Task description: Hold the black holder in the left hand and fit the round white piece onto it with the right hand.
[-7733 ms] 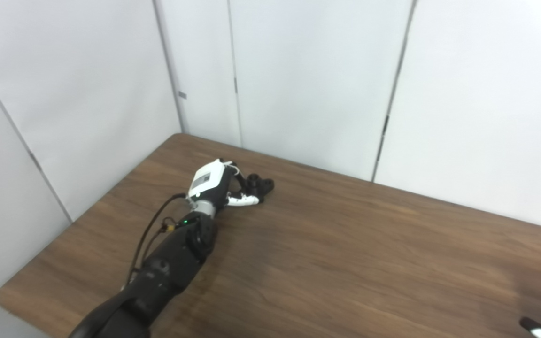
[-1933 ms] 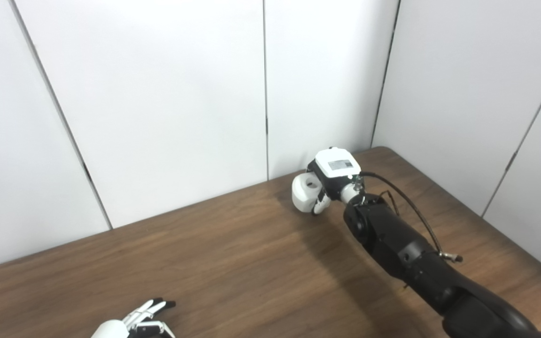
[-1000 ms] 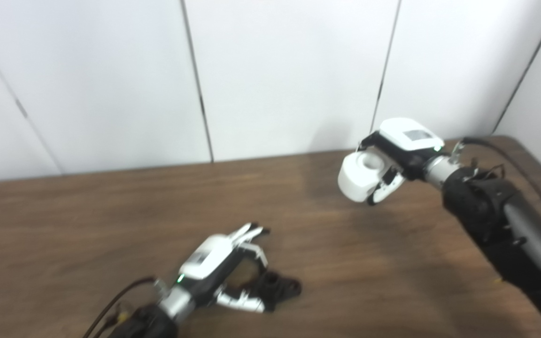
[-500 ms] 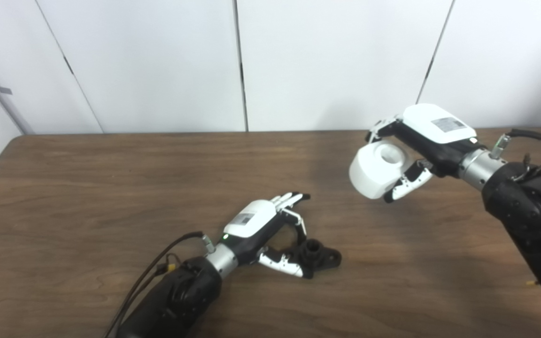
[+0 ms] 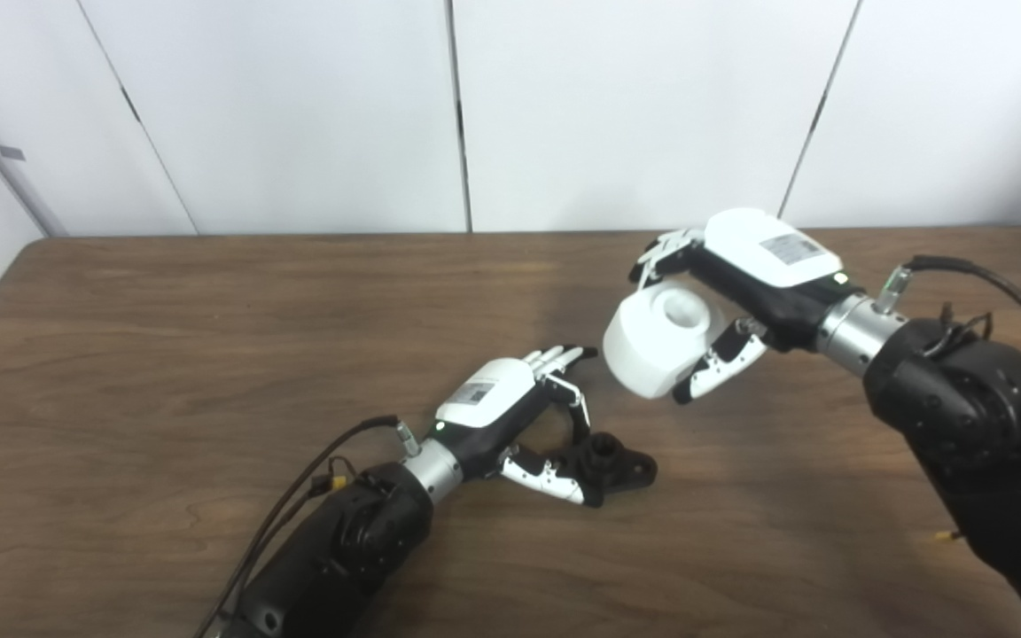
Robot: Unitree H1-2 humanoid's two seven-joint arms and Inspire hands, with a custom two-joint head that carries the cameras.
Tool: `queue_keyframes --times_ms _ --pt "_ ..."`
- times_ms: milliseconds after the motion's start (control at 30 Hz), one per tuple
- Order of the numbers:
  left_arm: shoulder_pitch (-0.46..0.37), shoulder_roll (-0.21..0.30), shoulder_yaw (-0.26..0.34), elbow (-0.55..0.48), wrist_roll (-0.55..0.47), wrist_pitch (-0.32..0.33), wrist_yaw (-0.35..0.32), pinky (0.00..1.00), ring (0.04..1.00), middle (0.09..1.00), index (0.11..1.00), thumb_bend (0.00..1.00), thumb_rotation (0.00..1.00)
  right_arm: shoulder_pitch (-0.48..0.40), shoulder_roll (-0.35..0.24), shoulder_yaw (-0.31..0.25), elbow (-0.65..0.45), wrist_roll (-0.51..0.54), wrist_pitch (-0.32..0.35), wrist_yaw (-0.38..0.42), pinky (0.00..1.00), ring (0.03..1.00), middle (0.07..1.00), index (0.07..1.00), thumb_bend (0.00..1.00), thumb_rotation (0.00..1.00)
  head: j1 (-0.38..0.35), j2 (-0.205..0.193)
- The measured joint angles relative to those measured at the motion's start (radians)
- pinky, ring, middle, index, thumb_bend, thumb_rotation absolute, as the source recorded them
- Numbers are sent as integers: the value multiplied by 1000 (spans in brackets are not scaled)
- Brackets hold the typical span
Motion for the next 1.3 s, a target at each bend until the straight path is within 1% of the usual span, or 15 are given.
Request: queue_keyframes --times_ms 67,100,167,300,433,567,733,900,1033,1300 --pt "0 -1 -2 -2 0 7 0 994 1000 982 485 523 69 0 0 9 0 1 -22 2 722 822 741 481 525 139 0 0" --pt "0 -1 -2 -3 0 10 0 996 1000 981 485 524 68 0 0 12 0 3 -30 5 734 820 742 481 525 139 0 0" --pt "0 -1 -3 -3 0 11 0 997 1000 982 485 524 69 -1 0 19 0 3 -34 23 750 819 744 481 525 140 -11 2" --pt "-1 -1 -4 -3 0 11 0 1000 1000 982 485 524 68 -4 0 30 0 6 -41 55 749 812 742 481 525 141 -32 8" --pt "-1 -1 -4 -4 0 12 0 997 1000 980 485 524 69 -15 -1 37 0 14 -67 77 755 801 735 480 525 143 -47 12" --pt "1 1 -4 -10 0 15 -1 980 1000 973 485 524 68 -37 -1 36 0 55 -70 108 769 801 732 479 525 142 -55 17" --pt "3 3 -4 -18 0 21 -3 985 1000 974 485 524 67 -38 -2 37 0 74 -69 129 772 804 735 480 525 141 -54 20" --pt "4 3 -4 -20 0 23 -3 983 1000 975 485 524 67 -37 1 36 0 75 -69 131 782 814 738 480 525 139 -52 25" --pt "4 5 -10 -32 12 36 -4 967 1000 975 485 524 68 -26 10 38 0 73 -69 131 777 818 741 481 525 138 -49 28" --pt "6 6 -11 -40 15 50 -8 986 1000 977 485 524 69 -8 36 61 6 48 -69 131 782 826 749 481 525 139 -51 32"
